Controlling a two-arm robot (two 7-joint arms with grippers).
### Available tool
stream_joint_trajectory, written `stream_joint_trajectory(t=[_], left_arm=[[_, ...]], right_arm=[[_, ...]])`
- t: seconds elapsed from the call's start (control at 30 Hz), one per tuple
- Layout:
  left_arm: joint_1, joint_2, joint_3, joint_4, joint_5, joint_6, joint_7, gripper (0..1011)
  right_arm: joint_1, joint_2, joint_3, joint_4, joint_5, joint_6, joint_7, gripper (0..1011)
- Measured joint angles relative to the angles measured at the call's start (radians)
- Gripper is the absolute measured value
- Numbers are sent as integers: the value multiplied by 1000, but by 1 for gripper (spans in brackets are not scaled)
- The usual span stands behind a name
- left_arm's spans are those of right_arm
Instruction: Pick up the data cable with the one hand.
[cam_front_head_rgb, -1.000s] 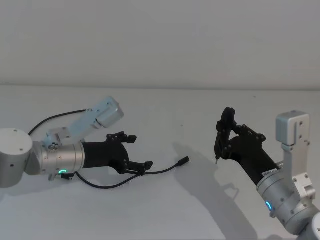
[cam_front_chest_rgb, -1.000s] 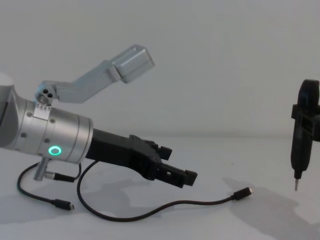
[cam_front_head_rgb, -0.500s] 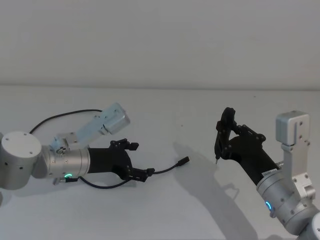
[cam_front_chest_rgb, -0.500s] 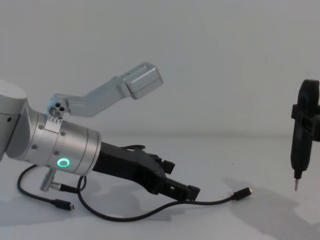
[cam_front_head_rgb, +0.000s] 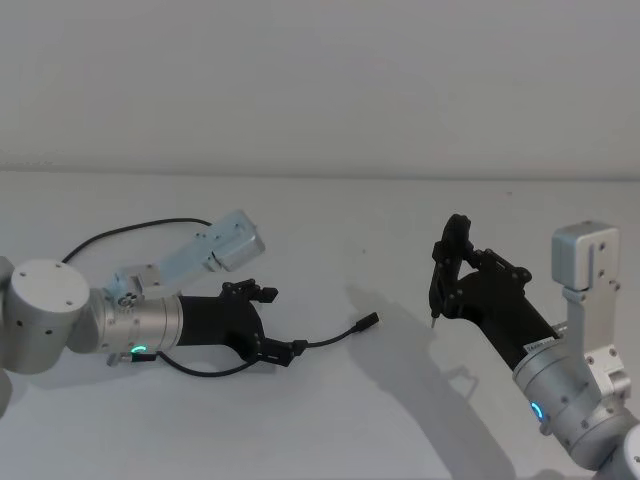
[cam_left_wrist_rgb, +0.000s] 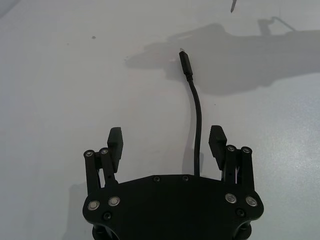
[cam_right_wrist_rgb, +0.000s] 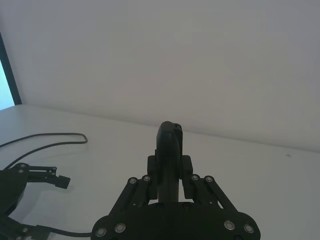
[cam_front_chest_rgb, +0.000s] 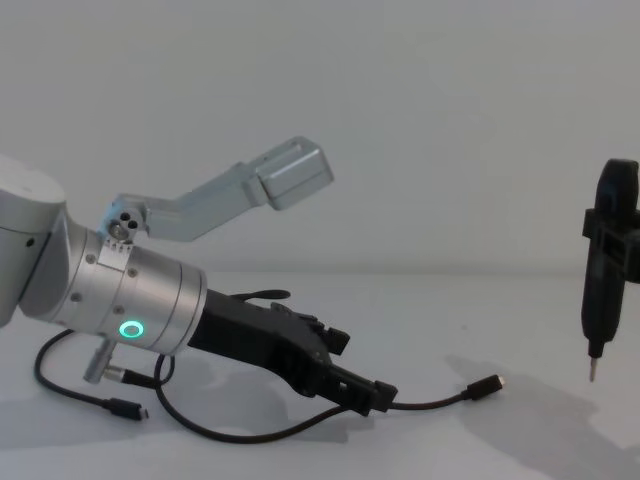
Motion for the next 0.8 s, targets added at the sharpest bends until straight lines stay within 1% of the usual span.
stream_joint_trajectory(t=[0.33, 0.8], left_arm=[[-11, -2, 13, 12, 15, 2, -23, 1001], [-17, 0, 24, 16, 19, 22, -34, 1001]], right_arm=[[0, 0, 0, 0, 0, 0, 0, 275], [0, 0, 0, 0, 0, 0, 0, 275]])
